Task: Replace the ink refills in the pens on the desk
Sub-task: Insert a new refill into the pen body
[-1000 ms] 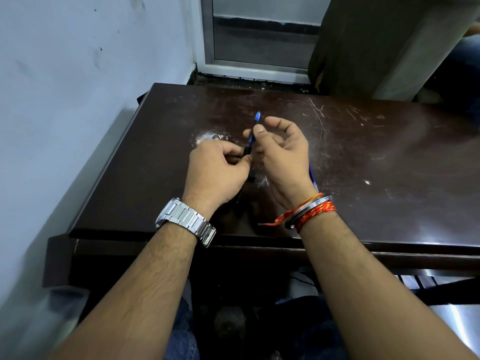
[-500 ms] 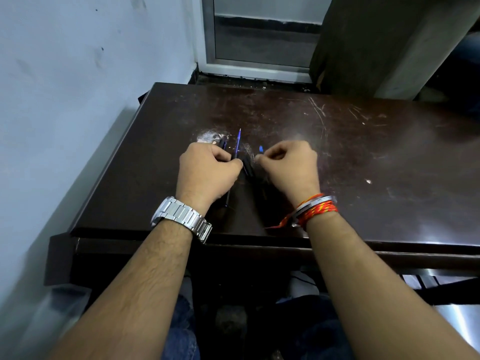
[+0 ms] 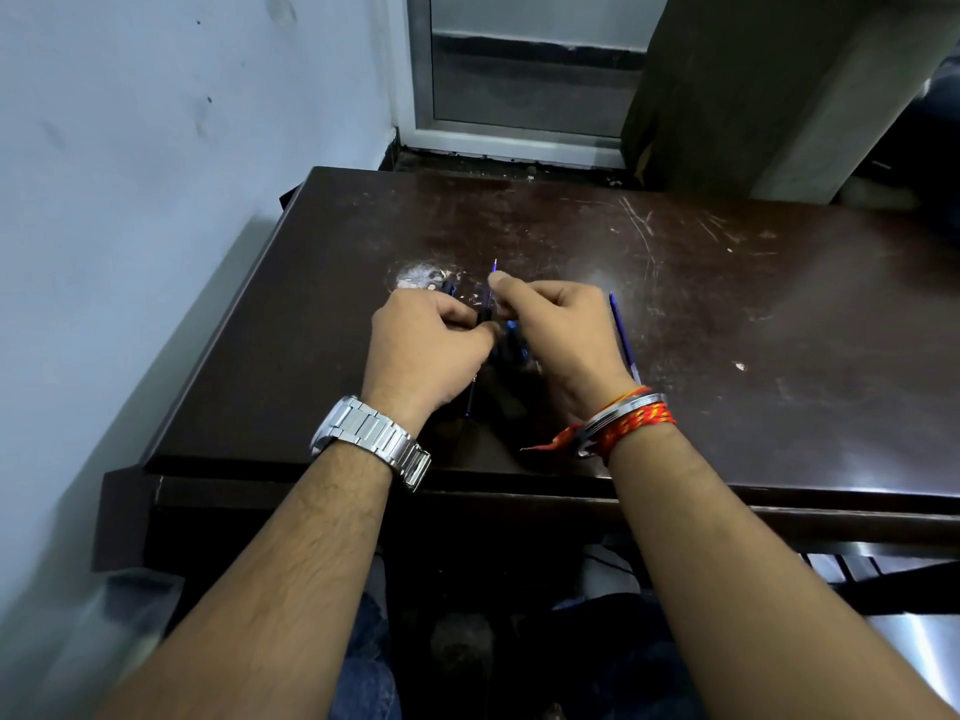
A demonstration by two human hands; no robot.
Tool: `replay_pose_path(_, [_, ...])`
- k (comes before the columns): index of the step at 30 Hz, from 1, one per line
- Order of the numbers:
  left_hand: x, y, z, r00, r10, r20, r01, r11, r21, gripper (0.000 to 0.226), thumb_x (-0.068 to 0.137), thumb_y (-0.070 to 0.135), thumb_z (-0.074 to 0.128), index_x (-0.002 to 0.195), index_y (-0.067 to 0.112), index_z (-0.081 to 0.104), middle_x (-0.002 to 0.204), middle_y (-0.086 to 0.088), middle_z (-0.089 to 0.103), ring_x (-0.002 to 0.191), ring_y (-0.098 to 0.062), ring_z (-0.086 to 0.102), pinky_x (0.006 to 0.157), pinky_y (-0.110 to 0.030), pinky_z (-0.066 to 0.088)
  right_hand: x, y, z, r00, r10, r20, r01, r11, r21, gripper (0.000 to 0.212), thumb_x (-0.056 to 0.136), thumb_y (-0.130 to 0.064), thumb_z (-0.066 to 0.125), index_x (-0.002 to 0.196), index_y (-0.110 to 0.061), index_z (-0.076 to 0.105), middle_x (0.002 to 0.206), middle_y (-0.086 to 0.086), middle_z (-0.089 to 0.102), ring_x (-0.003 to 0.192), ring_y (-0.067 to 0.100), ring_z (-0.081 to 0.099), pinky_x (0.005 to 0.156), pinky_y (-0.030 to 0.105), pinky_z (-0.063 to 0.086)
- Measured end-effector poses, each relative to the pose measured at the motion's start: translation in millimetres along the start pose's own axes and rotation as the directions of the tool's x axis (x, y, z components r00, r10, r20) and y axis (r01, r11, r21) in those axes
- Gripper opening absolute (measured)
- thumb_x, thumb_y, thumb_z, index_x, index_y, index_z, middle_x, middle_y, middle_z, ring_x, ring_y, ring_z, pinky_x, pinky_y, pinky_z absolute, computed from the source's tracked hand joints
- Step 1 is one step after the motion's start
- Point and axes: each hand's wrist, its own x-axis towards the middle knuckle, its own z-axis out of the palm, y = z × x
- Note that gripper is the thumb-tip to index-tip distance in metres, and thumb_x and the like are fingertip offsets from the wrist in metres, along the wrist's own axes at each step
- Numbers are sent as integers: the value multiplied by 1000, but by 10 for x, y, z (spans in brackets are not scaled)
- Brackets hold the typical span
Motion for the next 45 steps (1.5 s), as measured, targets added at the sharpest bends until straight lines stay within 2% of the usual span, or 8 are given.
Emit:
replay_pose_path(4, [1, -14, 25, 998, 12, 61, -13, 1000, 19, 12, 68, 32, 79, 59, 30, 71, 59, 23, 68, 54, 12, 60, 46, -1, 36, 8, 4, 14, 999, -7, 39, 1, 989, 147, 19, 83, -20, 74, 66, -11, 75, 53, -4, 62, 51, 8, 54, 56, 27, 45])
replay_pose_path(8, [26, -66, 30, 985, -130, 114, 123, 990, 66, 15, 65, 31, 69, 53, 21, 72, 50, 8, 68, 50, -4, 67, 53, -19, 55, 90, -60, -140, 953, 13, -302, 95, 936, 340, 24, 88, -19, 70, 64, -16, 71, 60, -5, 64, 57, 8, 50, 64, 30, 45])
replay_pose_path(11, [93, -81, -59, 980, -191, -49, 195, 976, 95, 29, 65, 33, 64, 56, 6, 69, 48, -6, 66, 50, -21, 67, 47, -25, 56, 132, -43, -230, 915, 33, -402, 121, 929, 351, 22, 91, -20, 68, 70, -15, 72, 69, -1, 69, 65, 11, 55, 73, 34, 50])
replay_pose_path(15, [160, -137, -148, 969, -156, -192, 202, 948, 247, 22, 69, 28, 70, 61, 8, 64, 59, -4, 62, 52, -13, 54, 41, -21, 32, 110, 27, -179, 939, 1, -344, 75, 976, 207, 20, 87, -25, 72, 70, -15, 74, 60, -3, 64, 59, 10, 57, 63, 26, 50])
replay_pose_path(24, [234, -221, -133, 963, -212, -164, 261, 885, 387, 18, 73, 17, 79, 73, 8, 64, 76, -9, 65, 58, -20, 56, 40, -24, 30, 90, 106, -35, 986, -28, -166, 37, 998, 48, 20, 81, -31, 79, 75, -12, 78, 57, 1, 65, 57, 16, 58, 70, 44, 57])
replay_pose_path(33, [157, -93, -160, 957, -44, -288, 139, 937, 319, 34, 69, 42, 75, 60, 11, 63, 57, -3, 60, 52, -24, 57, 46, -24, 37, 79, 150, 34, 995, -43, -92, 45, 999, 21, 20, 80, -34, 80, 75, -14, 78, 50, -5, 62, 47, 8, 54, 52, 28, 47])
replay_pose_path(39, [87, -30, -51, 980, -133, 148, 133, 991, 11, 21, 66, 35, 82, 66, 15, 76, 37, 12, 53, 31, 0, 43, 37, -17, 32, 101, 168, 79, 998, -32, -56, 35, 998, 57, 20, 80, -31, 80, 79, -10, 79, 50, -10, 62, 47, 4, 53, 56, 27, 45])
replay_pose_path(45, [101, -67, -46, 970, -142, 195, 142, 990, 10, 12, 67, 26, 81, 65, 16, 76, 37, 13, 51, 31, 1, 41, 35, -13, 28, 102, 196, 116, 1000, -17, -4, 17, 996, 89, 22, 81, -31, 79, 81, -9, 79, 50, -9, 61, 46, 6, 52, 54, 26, 42])
